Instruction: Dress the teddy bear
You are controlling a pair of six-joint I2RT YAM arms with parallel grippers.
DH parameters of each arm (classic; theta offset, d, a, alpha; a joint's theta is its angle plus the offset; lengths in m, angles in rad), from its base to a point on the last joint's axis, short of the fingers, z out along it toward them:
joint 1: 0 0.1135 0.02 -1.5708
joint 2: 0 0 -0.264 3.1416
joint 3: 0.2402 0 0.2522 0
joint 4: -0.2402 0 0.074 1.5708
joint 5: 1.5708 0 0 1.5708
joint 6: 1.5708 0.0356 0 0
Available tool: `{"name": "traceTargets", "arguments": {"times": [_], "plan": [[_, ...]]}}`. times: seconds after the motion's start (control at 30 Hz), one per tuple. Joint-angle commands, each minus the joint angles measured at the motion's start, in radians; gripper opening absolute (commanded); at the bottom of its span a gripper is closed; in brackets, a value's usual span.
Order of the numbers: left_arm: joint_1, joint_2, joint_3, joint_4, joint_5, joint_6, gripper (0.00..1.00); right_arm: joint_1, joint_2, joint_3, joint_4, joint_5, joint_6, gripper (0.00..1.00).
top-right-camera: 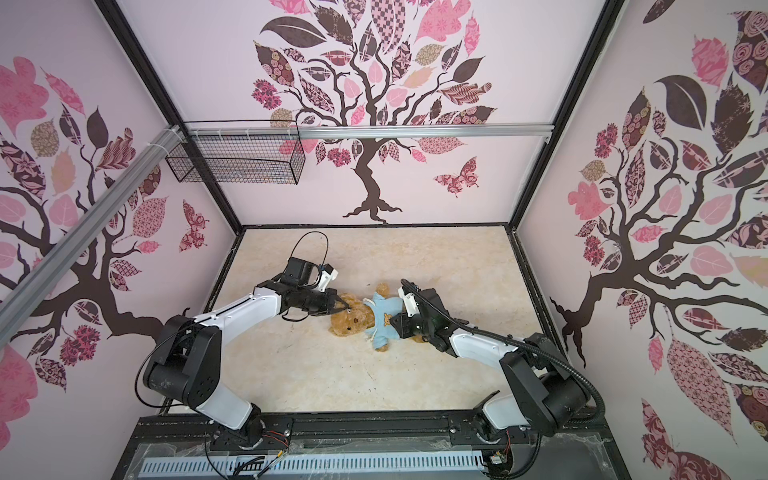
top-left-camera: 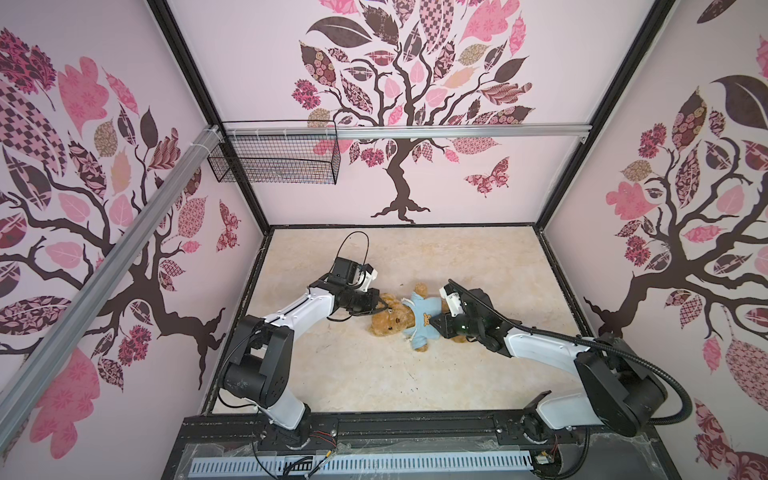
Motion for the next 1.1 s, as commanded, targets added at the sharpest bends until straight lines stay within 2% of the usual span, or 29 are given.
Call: {"name": "traceTargets", "arguments": {"times": [0.0,0.07,0.2,0.3,0.4,0.47,0.57,0.63,0.77,0.87,1.07], "plan": [[0.007,0.028,0.07,-0.022,-0.008,0.037,0.0,-0.028,-0.008,0.016,-0.049,0.055,0.003,0.26],[0.006,0.039,0.089,-0.035,-0.012,0.046,0.0,-0.028,-0.059,0.021,-0.076,0.054,-0.022,0.26],[0.006,0.047,0.096,-0.034,-0.005,0.048,0.0,-0.019,-0.178,-0.02,-0.029,-0.039,-0.017,0.27],[0.006,0.048,0.096,-0.03,-0.003,0.048,0.0,0.041,-0.206,-0.047,-0.002,-0.053,0.0,0.27],[0.006,0.049,0.099,-0.03,0.0,0.047,0.0,0.114,-0.163,-0.047,0.025,-0.028,-0.006,0.27],[0.007,0.052,0.1,-0.029,0.004,0.049,0.0,0.117,-0.104,-0.044,0.063,-0.045,0.012,0.27],[0.007,0.053,0.102,-0.041,0.006,0.059,0.0,0.113,-0.025,-0.024,0.085,0.002,-0.007,0.26],[0.006,0.057,0.105,-0.054,-0.001,0.072,0.0,0.077,0.021,-0.017,0.096,0.025,-0.019,0.24],[0.006,0.065,0.112,-0.073,-0.025,0.094,0.0,-0.042,0.08,-0.014,0.072,-0.045,0.003,0.22],[0.006,0.084,0.136,-0.101,-0.052,0.122,0.0,-0.051,0.015,-0.027,0.025,-0.039,-0.018,0.23],[0.006,0.102,0.173,-0.148,-0.088,0.145,0.0,-0.052,-0.205,-0.052,-0.014,0.015,-0.021,0.27]]}}
